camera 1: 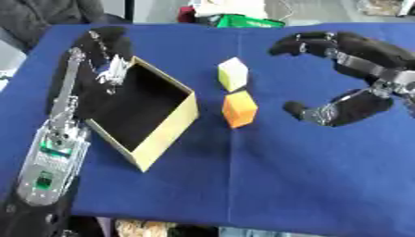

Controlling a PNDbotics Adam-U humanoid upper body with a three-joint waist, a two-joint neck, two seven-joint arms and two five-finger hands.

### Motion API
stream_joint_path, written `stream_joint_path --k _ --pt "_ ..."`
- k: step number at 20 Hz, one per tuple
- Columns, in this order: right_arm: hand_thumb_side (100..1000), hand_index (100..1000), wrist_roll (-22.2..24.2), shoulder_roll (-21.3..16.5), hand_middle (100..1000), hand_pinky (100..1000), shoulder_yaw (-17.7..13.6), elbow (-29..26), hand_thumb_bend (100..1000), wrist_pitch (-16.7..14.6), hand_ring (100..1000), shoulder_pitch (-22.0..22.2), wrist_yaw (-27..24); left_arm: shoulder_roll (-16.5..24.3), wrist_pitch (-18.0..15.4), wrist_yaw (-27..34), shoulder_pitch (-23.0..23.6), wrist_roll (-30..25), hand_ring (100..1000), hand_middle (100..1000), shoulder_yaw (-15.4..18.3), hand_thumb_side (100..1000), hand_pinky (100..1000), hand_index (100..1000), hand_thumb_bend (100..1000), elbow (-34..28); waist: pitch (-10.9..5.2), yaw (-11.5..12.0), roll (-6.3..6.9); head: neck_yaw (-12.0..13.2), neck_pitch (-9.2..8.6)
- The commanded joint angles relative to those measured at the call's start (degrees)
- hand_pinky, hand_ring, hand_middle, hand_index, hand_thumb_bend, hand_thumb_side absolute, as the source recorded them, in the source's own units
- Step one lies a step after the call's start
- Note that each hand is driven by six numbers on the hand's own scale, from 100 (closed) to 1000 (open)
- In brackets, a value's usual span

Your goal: Pick up objects on the table and place them in the box.

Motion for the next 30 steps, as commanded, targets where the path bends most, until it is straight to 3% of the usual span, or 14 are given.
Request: stream_joint_path --k 1,11,30 --pt "414 966 3.0 1.2 877 849 -0.6 3.8 346 -1.7 968 -2.2 1.3 0.4 -0.1 0.3 -1.0 -0.5 584 571 -0.1 601 616 751 272 -0.6 -0.91 0.4 0.04 -0.5 0.29" --pt "415 964 9.9 4.8 879 848 -1.8 11.0 392 -4.1 970 -5.3 1.7 0.3 -0.1 0.6 -1.2 -1.7 586 573 -0.3 607 619 754 274 -0.4 -0.68 1.3 0.15 -1.2 0.29" --pt "452 950 11.0 8.7 864 841 -1.4 19.0 347 -5.5 963 -6.7 3.4 0.1 -0.1 0.6 -1.6 -2.4 587 573 -0.5 610 620 755 272 -0.5 -0.23 2.1 0.06 -1.9 0.29"
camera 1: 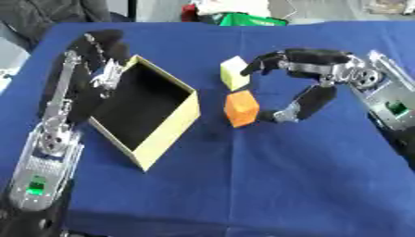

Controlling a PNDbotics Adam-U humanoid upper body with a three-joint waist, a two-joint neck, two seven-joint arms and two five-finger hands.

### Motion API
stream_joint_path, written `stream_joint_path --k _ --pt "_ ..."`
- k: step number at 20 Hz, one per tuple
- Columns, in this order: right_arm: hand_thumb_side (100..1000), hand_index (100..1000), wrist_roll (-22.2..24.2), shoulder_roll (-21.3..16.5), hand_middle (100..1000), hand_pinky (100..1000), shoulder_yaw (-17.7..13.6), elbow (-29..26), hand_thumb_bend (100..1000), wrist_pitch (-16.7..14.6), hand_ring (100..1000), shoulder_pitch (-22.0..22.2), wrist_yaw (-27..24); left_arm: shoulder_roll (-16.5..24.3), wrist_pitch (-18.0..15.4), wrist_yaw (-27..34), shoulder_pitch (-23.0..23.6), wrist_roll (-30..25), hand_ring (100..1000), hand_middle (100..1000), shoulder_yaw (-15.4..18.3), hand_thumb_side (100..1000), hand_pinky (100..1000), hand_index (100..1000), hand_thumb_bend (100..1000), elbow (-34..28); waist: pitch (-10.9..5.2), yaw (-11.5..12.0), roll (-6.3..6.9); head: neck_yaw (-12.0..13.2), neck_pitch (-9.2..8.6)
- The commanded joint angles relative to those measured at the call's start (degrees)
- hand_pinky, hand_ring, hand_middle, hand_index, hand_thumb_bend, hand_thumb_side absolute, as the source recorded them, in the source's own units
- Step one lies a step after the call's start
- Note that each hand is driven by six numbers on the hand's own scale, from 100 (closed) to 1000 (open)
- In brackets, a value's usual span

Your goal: Pick up objects on the table and place them in the box.

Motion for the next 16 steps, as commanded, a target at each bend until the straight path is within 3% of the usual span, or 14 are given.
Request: stream_joint_path --k 1,16 --pt "453 949 -0.1 0.0 863 841 -0.5 1.2 347 -0.3 962 -1.5 0.8 0.5 0.0 0.2 -1.0 -0.2 587 573 0.0 609 620 755 273 -0.7 -0.72 0.2 -0.07 -0.3 0.29" --pt "469 940 -1.2 2.6 852 836 -1.4 8.6 330 -1.6 956 -1.9 3.6 0.4 0.0 0.2 -1.5 -0.5 587 572 -0.3 610 620 755 270 -0.8 -0.39 1.3 0.24 -1.0 0.29"
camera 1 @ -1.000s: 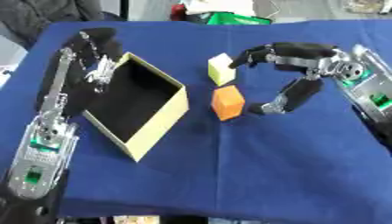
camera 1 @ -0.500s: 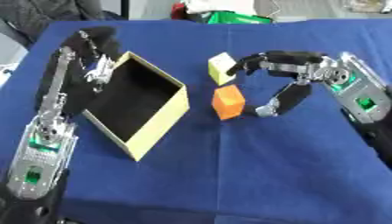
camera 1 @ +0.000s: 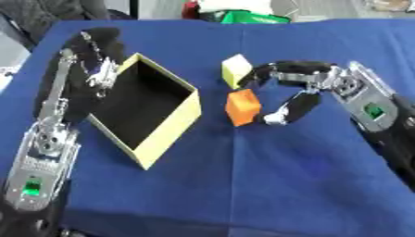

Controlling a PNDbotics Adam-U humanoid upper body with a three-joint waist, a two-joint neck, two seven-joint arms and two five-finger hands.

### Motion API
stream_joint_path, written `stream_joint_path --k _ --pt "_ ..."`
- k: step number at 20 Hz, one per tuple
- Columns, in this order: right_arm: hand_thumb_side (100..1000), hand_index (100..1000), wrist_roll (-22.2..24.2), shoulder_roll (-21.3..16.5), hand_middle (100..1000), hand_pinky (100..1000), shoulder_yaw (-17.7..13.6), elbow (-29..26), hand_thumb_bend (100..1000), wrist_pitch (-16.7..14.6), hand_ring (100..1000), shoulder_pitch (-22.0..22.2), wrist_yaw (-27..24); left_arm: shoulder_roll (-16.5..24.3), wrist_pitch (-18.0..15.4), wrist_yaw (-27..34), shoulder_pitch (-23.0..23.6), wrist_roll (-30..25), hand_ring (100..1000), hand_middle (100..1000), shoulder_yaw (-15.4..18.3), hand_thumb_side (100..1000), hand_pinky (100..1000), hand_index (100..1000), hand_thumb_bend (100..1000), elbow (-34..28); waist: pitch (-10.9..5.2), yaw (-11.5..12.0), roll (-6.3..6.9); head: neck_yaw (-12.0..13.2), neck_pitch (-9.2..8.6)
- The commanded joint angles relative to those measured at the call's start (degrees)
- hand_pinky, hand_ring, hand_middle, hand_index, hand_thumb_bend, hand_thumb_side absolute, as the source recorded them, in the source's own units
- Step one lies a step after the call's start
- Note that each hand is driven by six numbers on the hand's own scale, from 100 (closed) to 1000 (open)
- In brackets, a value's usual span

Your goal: Pick up objects on the table and place them in the box.

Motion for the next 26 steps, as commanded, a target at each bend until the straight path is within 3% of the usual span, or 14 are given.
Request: stream_joint_path --k 1,18,22,26 --pt "469 940 -0.5 -0.1 852 836 -1.0 0.8 330 -0.4 956 -1.6 0.8 0.4 -0.1 0.3 -1.0 -0.2 587 572 0.1 610 620 755 270 -0.7 -0.78 0.1 0.02 -0.2 0.29" --pt "473 903 -1.4 2.1 798 822 -1.8 6.7 312 -1.7 918 -1.8 3.6 0.3 -0.1 0.3 -0.9 -0.3 585 570 0.1 610 620 756 271 -0.7 -0.84 0.5 0.38 -0.6 0.29" --pt "465 878 -2.7 2.4 764 813 -1.8 7.1 304 -2.1 902 -1.8 3.8 0.3 -0.1 0.3 -0.9 -0.3 585 570 0.1 611 620 755 270 -0.7 -0.81 0.6 0.39 -0.7 0.29" --pt "436 816 -5.2 2.7 663 797 -1.7 6.9 282 -2.6 869 -1.8 4.4 0.2 -0.1 0.3 -0.9 -0.2 584 570 0.1 611 619 755 270 -0.7 -0.8 0.6 0.4 -0.7 0.29"
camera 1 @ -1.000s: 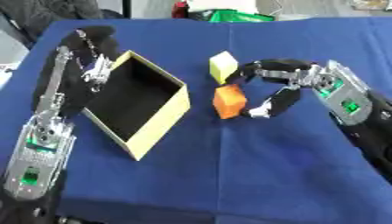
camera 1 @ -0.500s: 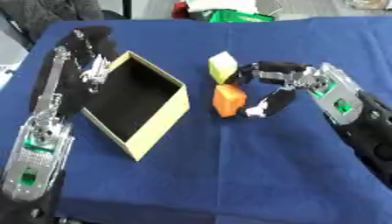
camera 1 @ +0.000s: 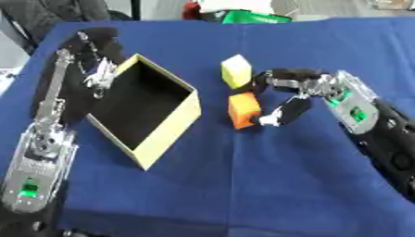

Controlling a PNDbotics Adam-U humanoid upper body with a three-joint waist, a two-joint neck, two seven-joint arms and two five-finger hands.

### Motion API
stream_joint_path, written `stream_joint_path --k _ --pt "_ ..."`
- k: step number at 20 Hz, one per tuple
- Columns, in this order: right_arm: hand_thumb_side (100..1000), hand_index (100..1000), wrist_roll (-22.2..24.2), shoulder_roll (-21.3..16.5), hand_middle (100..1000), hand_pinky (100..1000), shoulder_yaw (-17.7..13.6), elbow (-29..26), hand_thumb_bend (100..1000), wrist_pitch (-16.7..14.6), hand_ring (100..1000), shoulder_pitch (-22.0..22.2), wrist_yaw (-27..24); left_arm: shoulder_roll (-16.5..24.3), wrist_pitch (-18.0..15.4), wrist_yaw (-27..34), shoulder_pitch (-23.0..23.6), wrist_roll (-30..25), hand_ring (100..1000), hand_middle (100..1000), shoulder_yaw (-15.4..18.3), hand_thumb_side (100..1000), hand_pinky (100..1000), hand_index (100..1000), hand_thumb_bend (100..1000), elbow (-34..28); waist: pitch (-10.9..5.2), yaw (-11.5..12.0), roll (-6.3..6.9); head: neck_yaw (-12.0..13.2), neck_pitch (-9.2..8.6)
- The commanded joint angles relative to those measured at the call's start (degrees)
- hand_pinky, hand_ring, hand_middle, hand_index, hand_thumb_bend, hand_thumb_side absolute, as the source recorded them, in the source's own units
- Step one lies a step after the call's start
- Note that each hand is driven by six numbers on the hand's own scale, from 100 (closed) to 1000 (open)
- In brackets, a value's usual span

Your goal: Pick up objects on the table and place them in the box.

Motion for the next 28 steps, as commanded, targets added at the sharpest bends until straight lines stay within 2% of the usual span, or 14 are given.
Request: stream_joint_path --k 1,5,9,14,19,23,28 --pt "425 779 -2.3 -0.3 608 791 -0.4 -0.6 272 -0.4 857 -1.1 1.0 0.3 0.0 0.3 -0.8 -0.1 584 570 0.1 611 620 755 270 -0.7 -0.82 0.1 -0.02 -0.2 0.29" --pt "398 671 -5.0 -0.3 490 775 -0.2 -1.3 230 -1.0 826 -1.1 1.9 0.2 0.0 0.3 -0.8 -0.1 584 569 0.1 611 620 755 269 -0.7 -0.84 0.1 0.02 -0.2 0.29" --pt "377 620 -6.7 -0.4 430 768 0.1 -2.3 200 -1.4 811 -1.2 1.9 0.2 0.0 0.4 -0.8 -0.1 584 569 0.1 611 619 755 269 -0.7 -0.93 0.1 0.04 -0.2 0.29" --pt "364 610 -7.3 -1.3 412 766 0.4 -5.9 191 -1.2 805 -1.8 0.2 0.3 -0.1 0.4 -0.8 -0.3 584 568 -0.1 609 620 755 270 -0.9 -1.23 0.2 -0.06 -0.2 0.29" --pt "352 609 -7.4 -2.3 407 766 -0.2 -9.7 188 0.5 802 -3.3 -2.6 0.2 -0.2 0.6 -1.0 -0.8 584 568 -0.6 606 620 755 270 -1.1 -1.58 0.8 -0.31 -0.3 0.29" --pt "344 608 -7.9 -2.8 406 768 -1.3 -11.1 185 2.0 798 -5.1 -3.4 -0.2 -0.4 0.9 -1.7 -1.4 584 568 -1.2 603 620 754 270 -1.3 -1.76 2.3 -0.64 -1.1 0.05" --pt "344 610 -8.5 -2.5 407 769 -2.3 -10.5 191 2.7 796 -7.5 -2.7 -1.0 -0.8 1.4 -3.0 -1.9 585 568 -1.9 591 620 754 272 -1.9 -1.74 5.5 -1.26 -3.2 -1.34"
